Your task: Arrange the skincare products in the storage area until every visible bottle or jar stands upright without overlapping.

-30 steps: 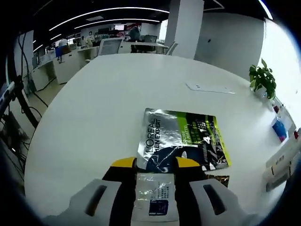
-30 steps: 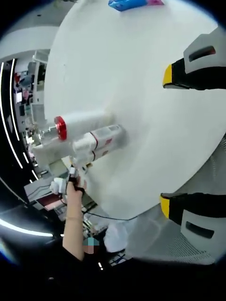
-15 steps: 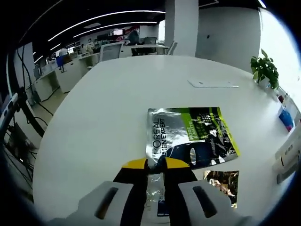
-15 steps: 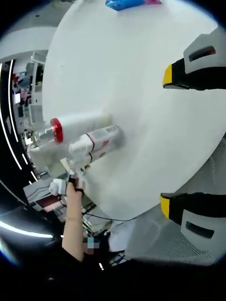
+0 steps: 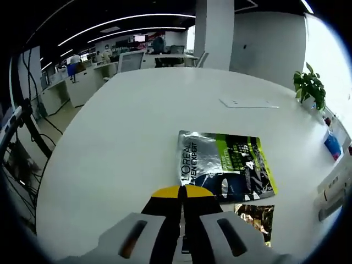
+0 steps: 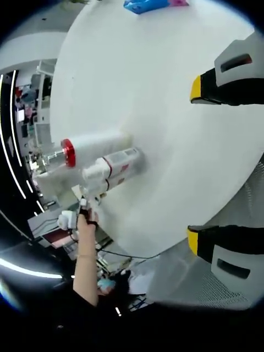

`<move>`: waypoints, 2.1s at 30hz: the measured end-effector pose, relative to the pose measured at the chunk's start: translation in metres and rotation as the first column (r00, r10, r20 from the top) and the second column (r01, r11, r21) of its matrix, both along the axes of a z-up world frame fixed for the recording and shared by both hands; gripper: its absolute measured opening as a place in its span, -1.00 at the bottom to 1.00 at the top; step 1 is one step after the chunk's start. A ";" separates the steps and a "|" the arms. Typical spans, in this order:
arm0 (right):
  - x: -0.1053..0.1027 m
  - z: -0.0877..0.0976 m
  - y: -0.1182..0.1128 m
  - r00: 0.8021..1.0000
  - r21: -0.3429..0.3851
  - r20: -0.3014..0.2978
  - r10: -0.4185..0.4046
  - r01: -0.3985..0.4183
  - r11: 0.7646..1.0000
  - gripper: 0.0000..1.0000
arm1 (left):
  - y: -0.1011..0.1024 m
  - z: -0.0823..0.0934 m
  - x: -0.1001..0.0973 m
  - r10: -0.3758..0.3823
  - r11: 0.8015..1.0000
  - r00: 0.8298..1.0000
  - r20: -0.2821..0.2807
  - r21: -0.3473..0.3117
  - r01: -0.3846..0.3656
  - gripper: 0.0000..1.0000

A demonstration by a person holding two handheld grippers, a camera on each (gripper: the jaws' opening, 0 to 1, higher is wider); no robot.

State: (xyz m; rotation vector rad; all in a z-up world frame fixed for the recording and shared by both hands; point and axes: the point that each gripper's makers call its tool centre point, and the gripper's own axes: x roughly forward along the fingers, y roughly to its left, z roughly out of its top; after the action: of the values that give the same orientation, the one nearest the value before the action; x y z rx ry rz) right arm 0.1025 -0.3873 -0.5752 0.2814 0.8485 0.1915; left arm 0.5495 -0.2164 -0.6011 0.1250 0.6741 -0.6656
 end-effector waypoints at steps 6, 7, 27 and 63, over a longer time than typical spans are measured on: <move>0.003 0.003 0.004 1.000 0.000 0.010 0.010 -0.010 1.000 0.91 | -0.005 0.012 -0.002 -0.013 0.998 1.000 -0.003 -0.064 0.013 -1.00; 0.003 0.003 0.004 1.000 -0.001 0.011 0.011 -0.011 1.000 0.91 | -0.005 0.014 -0.002 -0.014 0.998 1.000 -0.002 -0.066 0.014 -1.00; 0.003 0.022 0.009 0.998 -0.017 0.061 0.023 -0.022 1.000 0.91 | -0.008 0.084 -0.028 -0.092 0.983 0.991 0.092 -0.151 0.106 -1.00; -0.003 0.042 0.019 0.992 -0.040 0.117 0.050 -0.046 0.998 0.92 | -0.017 0.152 -0.060 -0.212 0.952 0.966 0.149 -0.192 0.239 -1.00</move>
State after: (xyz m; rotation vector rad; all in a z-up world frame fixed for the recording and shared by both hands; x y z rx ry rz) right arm 0.0992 -0.3680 -0.5329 0.2133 0.7411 0.2349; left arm 0.4897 -0.2334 -0.4489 0.0493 0.4669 -0.9372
